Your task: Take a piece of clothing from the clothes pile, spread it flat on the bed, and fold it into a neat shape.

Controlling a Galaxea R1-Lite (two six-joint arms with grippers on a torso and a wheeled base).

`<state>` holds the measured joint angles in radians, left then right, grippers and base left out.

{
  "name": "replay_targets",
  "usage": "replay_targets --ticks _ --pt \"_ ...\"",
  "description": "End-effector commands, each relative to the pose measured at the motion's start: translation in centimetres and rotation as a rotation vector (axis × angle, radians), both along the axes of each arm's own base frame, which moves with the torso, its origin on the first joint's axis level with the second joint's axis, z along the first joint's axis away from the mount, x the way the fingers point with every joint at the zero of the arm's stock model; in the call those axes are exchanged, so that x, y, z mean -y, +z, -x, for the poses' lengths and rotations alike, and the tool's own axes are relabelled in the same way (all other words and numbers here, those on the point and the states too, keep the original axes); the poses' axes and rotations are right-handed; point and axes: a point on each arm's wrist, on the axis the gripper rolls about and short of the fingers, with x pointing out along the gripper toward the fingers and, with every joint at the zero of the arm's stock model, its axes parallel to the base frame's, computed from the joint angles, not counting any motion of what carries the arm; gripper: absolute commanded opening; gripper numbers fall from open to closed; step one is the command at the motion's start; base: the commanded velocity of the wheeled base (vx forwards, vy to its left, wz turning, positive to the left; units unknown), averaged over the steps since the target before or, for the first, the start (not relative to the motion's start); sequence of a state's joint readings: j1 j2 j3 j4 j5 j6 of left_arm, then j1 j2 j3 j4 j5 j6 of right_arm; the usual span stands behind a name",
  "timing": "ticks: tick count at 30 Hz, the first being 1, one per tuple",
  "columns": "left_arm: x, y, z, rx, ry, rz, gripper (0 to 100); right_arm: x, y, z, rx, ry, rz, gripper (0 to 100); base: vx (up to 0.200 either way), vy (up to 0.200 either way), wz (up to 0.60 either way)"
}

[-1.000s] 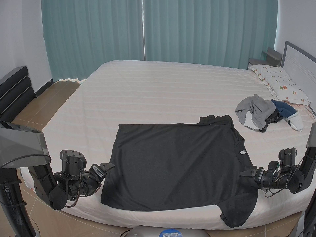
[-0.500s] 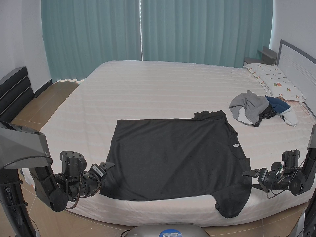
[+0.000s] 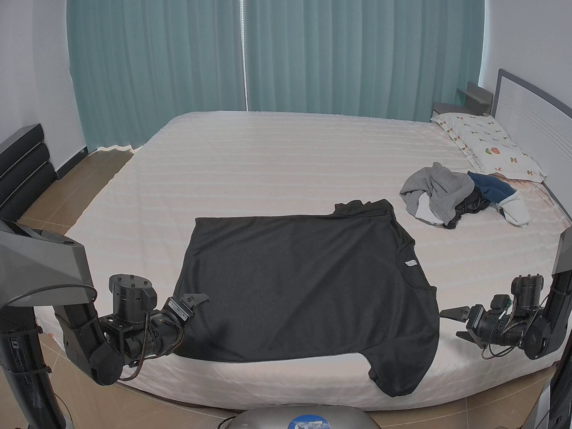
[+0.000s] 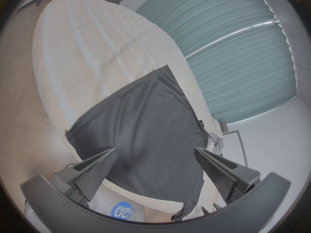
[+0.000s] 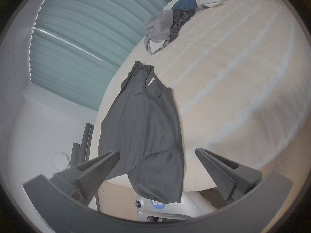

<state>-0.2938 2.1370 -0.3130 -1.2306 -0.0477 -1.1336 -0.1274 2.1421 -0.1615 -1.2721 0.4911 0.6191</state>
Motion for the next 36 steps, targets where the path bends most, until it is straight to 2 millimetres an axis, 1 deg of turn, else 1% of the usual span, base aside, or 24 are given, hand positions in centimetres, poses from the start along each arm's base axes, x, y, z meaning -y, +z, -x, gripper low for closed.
replay_targets --ticks 1,3,5,9,12,15,20,21,26,36 --pt "-0.5 0.1 0.2 0.007 0.002 -0.02 100 -0.1 -0.8 0.3 -0.027 0.0 -0.005 100 0.0 0.0 0.0" --pt "-0.9 0.2 0.4 0.012 -0.015 -0.061 100 -0.1 -0.9 0.3 -0.022 0.0 -0.004 100 0.0 0.0 0.0" --pt "-1.9 0.2 1.1 0.016 -0.035 -0.123 100 -0.1 -0.8 0.4 -0.019 0.0 -0.004 100 0.0 0.0 0.0" --pt "-3.5 0.3 1.1 0.02 -0.062 -0.173 100 -0.1 -0.8 0.4 -0.018 0.001 -0.005 100 0.0 0.0 0.0" --pt "-5.1 -0.3 1.6 0.002 -0.122 -0.211 100 -0.2 -0.8 0.4 -0.019 0.005 -0.005 100 0.0 0.0 0.0" --pt "-6.0 -1.2 2.2 -0.023 -0.188 -0.258 100 -0.2 -0.9 0.4 -0.021 0.006 -0.005 100 0.0 0.0 0.0" --pt "-6.1 -3.2 2.4 -0.073 -0.255 -0.315 100 -0.2 -0.9 0.4 -0.021 0.006 -0.005 100 0.0 0.0 0.0" --pt "-6.1 -3.2 2.4 -0.074 -0.258 -0.317 100 -0.2 -0.9 0.4 -0.021 0.006 -0.005 100 0.0 0.0 0.0" --pt "-5.8 -4.7 2.2 -0.068 -0.31 -0.373 100 -0.2 -0.8 0.3 -0.025 -0.007 -0.023 100 0.0 0.0 0.0" --pt "-5.7 -5.0 2.4 -0.058 -0.311 -0.376 100 -0.3 -0.7 0.3 -0.014 -0.01 -0.027 100 0.0 0.0 0.0"
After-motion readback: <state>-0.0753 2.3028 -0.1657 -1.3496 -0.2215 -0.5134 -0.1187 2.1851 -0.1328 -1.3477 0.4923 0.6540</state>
